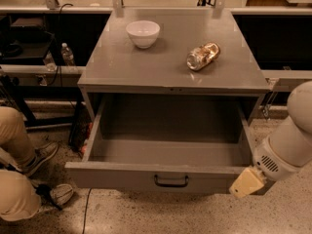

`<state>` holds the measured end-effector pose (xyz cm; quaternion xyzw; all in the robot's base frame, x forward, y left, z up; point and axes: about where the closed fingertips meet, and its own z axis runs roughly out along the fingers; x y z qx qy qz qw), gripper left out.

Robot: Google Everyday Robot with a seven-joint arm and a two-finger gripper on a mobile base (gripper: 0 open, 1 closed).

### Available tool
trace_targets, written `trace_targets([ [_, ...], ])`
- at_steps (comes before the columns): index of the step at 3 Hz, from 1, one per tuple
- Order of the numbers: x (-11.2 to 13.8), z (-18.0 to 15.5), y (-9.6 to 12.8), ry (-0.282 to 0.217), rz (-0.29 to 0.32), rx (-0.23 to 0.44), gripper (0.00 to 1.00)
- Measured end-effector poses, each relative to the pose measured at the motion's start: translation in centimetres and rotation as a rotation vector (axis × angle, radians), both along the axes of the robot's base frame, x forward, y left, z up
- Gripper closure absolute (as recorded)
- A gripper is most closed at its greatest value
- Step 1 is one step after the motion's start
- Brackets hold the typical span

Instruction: Close top drawer

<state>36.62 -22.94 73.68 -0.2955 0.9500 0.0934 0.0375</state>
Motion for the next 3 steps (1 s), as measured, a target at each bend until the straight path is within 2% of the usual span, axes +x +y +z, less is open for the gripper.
trace_targets([
  [1, -0.4, -1.6, 0.2, 0.012, -0.035, 0.010, 0.65],
  [2, -0.2, -3.1, 0.2, -0.003, -0.060, 0.029, 0.87],
  [3, 0.7, -4.9, 0.2, -0.051, -0.078, 0.058, 1.00],
])
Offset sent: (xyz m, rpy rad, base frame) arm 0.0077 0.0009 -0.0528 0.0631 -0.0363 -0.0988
